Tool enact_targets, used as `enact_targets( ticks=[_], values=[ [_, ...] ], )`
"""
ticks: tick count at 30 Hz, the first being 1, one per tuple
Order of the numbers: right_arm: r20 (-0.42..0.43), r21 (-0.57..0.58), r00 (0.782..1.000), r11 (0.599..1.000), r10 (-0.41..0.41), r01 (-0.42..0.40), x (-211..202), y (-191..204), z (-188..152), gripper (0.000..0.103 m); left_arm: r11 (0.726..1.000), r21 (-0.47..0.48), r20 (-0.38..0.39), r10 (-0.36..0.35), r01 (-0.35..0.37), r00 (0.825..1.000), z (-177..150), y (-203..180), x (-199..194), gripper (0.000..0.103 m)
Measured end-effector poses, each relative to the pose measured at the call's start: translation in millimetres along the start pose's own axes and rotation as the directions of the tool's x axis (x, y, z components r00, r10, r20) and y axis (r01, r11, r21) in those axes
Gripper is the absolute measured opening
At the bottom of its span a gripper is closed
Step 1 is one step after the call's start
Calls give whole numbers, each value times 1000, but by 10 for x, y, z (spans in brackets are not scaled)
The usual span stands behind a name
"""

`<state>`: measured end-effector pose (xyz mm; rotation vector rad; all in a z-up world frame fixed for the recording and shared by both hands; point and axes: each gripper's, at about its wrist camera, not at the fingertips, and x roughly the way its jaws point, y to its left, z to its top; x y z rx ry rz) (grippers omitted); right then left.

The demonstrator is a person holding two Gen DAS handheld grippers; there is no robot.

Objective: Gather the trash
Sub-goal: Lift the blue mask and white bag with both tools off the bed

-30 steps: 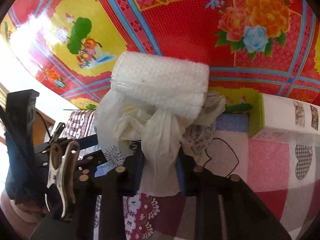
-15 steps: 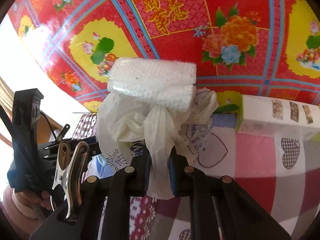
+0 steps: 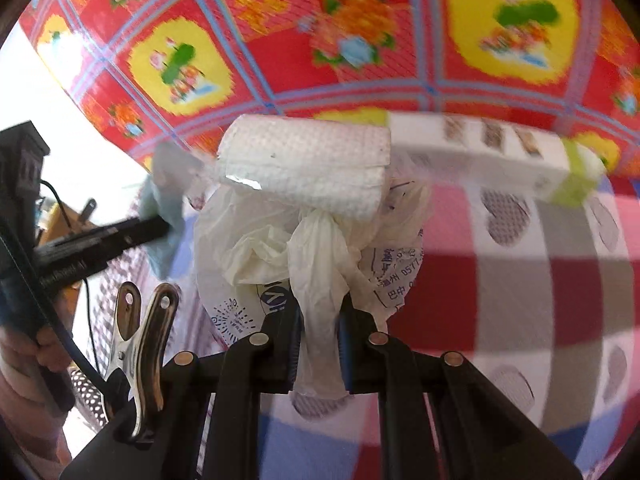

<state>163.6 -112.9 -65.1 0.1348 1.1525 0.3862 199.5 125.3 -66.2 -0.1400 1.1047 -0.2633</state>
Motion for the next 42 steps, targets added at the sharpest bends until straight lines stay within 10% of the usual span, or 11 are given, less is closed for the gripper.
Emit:
enact_targets(
  ticks=[6, 17, 42],
  values=[
    [-43, 42, 998, 998, -43, 45, -19, -131, -270, 22, 1000, 8, -16, -13, 13, 1000, -92, -179, 36, 27],
    [75, -52, 992, 993, -100, 104, -181, 96, -32, 69, 1000, 11, -4, -24, 24, 1000, -161, -244, -91, 27],
    [-95, 23, 995, 1000, 14, -12, 933, 366, 565, 71, 982, -185, 5, 38, -36, 999, -507, 480, -330, 27]
  ],
)
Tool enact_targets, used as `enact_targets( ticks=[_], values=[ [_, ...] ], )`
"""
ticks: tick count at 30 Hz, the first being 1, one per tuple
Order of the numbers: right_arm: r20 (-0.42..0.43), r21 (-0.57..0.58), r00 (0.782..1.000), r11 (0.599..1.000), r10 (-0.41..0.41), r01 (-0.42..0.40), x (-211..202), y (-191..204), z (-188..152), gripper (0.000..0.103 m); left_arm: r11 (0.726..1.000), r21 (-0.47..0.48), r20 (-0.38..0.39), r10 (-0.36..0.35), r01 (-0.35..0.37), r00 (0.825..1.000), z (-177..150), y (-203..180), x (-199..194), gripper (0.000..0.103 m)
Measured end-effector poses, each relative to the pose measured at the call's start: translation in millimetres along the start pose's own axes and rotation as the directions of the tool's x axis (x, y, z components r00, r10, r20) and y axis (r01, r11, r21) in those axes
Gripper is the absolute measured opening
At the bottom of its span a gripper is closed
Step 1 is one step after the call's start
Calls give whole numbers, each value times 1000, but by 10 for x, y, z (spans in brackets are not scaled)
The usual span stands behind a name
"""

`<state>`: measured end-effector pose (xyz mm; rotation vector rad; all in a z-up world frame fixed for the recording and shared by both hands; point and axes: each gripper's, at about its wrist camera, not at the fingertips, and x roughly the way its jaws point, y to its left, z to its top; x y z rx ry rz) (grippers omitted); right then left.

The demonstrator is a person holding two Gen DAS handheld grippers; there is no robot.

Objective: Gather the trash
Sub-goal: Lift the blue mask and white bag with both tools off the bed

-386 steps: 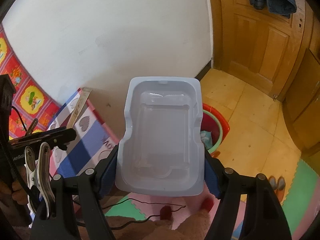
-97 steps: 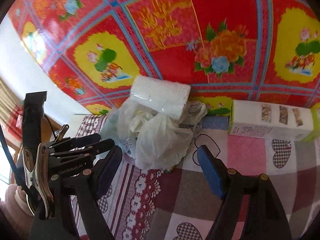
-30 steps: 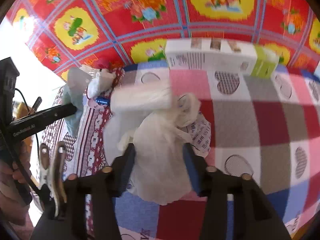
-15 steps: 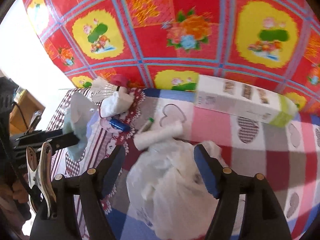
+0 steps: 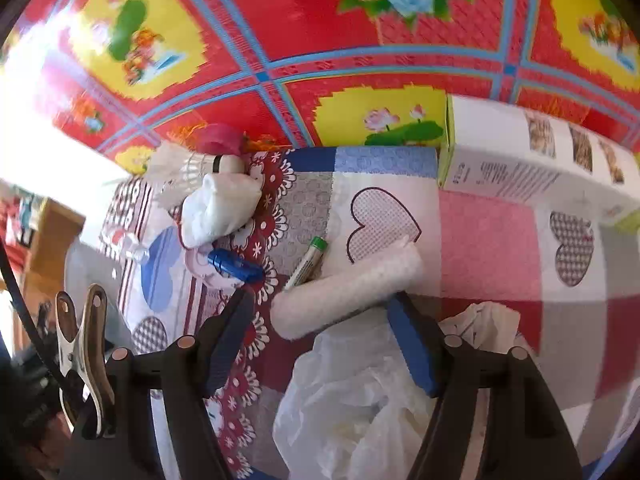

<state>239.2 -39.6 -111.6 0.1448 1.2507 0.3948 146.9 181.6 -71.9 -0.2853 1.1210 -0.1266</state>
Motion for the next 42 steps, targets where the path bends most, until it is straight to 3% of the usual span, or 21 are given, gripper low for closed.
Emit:
enact_targets(
  ticks=[3, 8, 11, 27, 42],
  values=[
    [7, 40, 1000, 999, 8, -9, 17, -50, 6, 63, 1000, 2, -2, -3, 3, 1000, 0, -11, -2, 27],
    [18, 76, 999, 996, 37, -39, -3, -117, 10, 24, 1000, 12, -4, -8, 8, 1000, 2, -58, 9, 27],
    [24, 80, 999, 996, 47, -49, -17, -122, -1, 15, 1000, 17, -8, -12, 12, 1000, 12, -87, 27, 27],
    [163, -21, 975, 989, 151, -150, -761, 11, -276, 13, 996, 81, 9, -23, 23, 1000, -46, -544, -127, 27],
    [244, -7, 947, 977, 208, -213, -1544, -391, -1141, 13, 983, 180, 19, -39, 35, 999, -498, -1409, -444, 27]
  ],
)
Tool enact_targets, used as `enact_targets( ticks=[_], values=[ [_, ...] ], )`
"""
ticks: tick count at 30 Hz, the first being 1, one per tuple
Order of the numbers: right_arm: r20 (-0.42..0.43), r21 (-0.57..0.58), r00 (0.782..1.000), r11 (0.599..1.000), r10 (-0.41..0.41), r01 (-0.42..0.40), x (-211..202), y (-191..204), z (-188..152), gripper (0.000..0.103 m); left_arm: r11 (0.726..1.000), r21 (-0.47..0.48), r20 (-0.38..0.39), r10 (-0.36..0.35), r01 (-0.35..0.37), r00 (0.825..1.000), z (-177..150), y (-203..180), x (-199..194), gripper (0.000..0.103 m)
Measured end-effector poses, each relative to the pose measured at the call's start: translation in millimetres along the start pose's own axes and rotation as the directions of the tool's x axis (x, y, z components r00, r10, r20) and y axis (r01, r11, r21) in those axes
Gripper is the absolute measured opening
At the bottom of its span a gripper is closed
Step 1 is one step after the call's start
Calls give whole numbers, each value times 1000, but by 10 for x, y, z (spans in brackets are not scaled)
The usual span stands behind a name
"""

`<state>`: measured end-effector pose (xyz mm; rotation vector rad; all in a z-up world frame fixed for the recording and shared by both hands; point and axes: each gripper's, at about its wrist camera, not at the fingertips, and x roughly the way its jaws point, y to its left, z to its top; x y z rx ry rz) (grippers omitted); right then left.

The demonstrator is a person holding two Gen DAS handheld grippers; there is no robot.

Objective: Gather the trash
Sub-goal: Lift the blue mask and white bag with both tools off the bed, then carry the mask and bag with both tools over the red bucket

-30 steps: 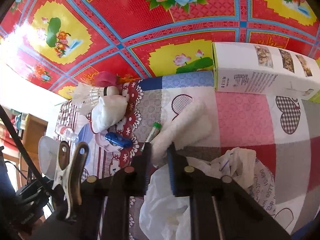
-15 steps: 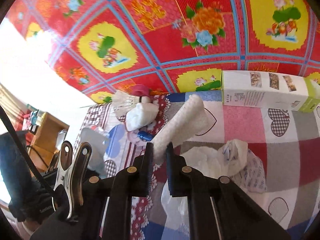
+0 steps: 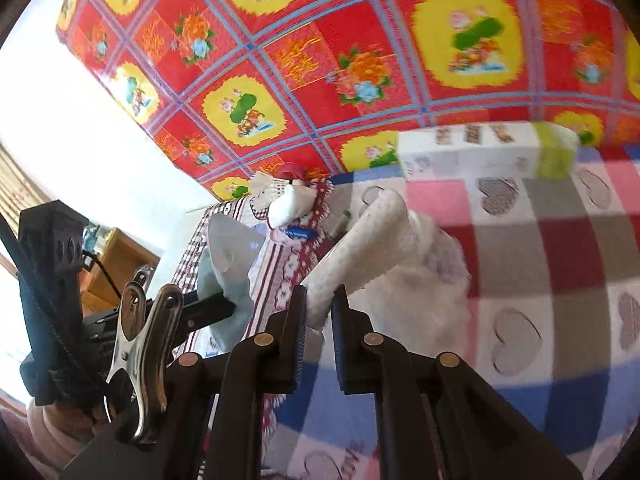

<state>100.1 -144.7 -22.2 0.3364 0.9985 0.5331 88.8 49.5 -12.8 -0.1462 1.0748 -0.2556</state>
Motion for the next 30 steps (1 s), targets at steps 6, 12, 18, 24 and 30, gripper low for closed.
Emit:
enact_targets(
  ticks=[6, 12, 18, 24, 30],
  values=[
    [41, 57, 999, 998, -7, 5, -487, -255, -317, 13, 997, 76, -5, -33, 34, 999, -167, -582, -90, 27],
    [96, 101, 993, 993, -62, 52, -1059, -557, -610, 13, 987, 136, -34, -85, 89, 996, -360, -1188, -73, 27],
    [152, 151, 980, 982, -132, 109, -1641, -902, -870, 13, 966, 204, -59, -147, 157, 987, -570, -1872, -47, 27],
    [192, 212, 960, 964, -202, 160, -2179, -1307, -1153, 13, 942, 263, -85, -195, 211, 977, -785, -2500, 23, 27],
    [213, 281, 938, 937, -272, 208, -2598, -1693, -1413, 13, 910, 316, -124, -241, 269, 962, -937, -3108, 137, 27]
  ],
)
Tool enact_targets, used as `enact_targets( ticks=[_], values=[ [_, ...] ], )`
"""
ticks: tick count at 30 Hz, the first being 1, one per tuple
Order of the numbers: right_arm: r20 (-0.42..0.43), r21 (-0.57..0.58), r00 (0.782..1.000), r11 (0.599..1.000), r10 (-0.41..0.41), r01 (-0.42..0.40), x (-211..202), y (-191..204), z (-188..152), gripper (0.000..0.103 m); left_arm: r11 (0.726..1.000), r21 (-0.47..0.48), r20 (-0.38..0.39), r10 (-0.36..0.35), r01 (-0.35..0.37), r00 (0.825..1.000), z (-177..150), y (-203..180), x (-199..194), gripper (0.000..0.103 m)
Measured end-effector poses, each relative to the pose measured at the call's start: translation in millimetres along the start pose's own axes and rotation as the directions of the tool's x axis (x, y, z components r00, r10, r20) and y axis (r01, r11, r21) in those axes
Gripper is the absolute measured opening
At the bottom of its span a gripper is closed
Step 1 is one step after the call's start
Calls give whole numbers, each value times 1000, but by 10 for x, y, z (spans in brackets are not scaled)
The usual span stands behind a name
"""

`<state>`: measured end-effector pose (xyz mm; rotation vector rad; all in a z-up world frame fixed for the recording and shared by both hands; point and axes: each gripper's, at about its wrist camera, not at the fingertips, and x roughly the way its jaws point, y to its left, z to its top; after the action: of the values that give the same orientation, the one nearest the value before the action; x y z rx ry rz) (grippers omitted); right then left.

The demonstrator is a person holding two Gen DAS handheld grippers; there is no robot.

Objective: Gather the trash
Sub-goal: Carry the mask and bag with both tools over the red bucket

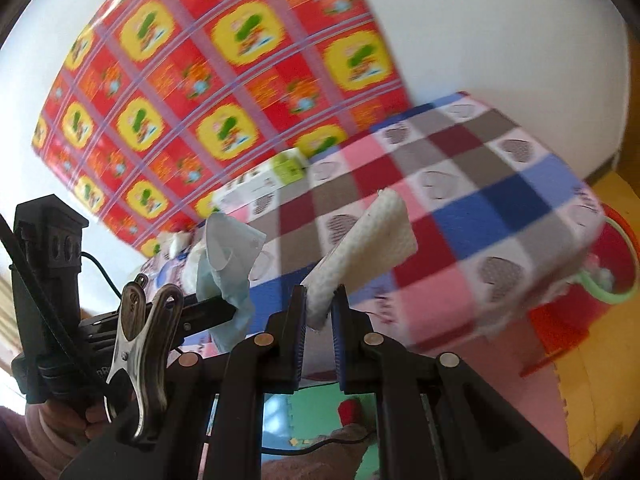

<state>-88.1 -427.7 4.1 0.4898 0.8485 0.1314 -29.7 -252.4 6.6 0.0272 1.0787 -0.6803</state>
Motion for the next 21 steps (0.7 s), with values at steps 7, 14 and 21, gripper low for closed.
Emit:
enact_targets(
  ticks=[7, 14, 21],
  values=[
    [46, 65, 996, 995, -76, 73, -369, -471, -31, 13, 995, 86, -34, -52, 54, 998, 152, -529, 261, 27],
    [81, 148, 983, 978, -163, 150, -642, -922, -21, 13, 985, 141, -78, -86, 97, 993, 321, -959, 585, 27],
    [90, 202, 967, 955, -239, 217, -831, -1389, 42, 13, 972, 193, -105, -113, 132, 988, 549, -1377, 969, 27]
  ],
)
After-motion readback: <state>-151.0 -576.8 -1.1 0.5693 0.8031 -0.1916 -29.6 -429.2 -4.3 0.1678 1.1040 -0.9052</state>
